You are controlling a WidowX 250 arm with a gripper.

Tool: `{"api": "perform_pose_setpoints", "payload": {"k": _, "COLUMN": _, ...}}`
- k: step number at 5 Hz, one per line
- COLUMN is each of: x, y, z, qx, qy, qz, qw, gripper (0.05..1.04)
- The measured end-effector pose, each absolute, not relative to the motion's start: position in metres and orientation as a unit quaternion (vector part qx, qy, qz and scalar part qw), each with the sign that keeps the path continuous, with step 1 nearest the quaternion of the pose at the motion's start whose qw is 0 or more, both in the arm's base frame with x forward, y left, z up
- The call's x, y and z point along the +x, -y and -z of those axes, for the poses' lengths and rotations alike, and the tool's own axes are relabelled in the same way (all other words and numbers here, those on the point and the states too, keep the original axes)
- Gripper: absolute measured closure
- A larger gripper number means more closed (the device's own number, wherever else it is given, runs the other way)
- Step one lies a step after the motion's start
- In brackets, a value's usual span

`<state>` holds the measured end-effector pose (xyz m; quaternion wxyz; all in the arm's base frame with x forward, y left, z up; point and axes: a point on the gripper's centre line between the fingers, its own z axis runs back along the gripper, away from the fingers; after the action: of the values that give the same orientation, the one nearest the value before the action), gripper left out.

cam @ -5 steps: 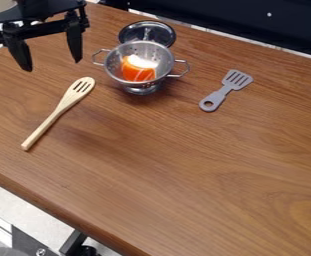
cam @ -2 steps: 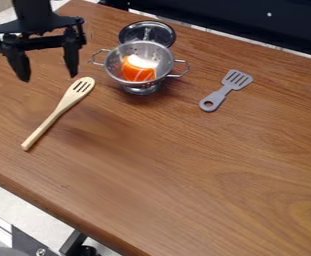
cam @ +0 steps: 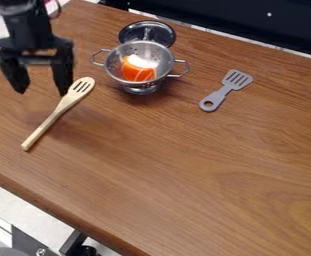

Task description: Move the wooden spatula in the center of table

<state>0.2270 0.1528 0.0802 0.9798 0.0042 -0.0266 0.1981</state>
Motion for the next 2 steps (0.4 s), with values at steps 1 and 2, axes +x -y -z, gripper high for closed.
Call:
{"api": "perform_pose_setpoints", "payload": {"k": 1, "x": 0.2185, "y": -0.1511, "z": -0.0661, "qx": -0.014, "qy": 0.039, "qz": -0.178, "qw": 0.983, "gripper": 0.085}}
{"api": "perform_pose_setpoints", "payload": {"k": 2, "x": 0.2149, "y": -0.1464, "z": -0.0571, "qx": -0.022, "qy": 0.031, "qz": -0.155, "qw": 0.987, "gripper": 0.085}}
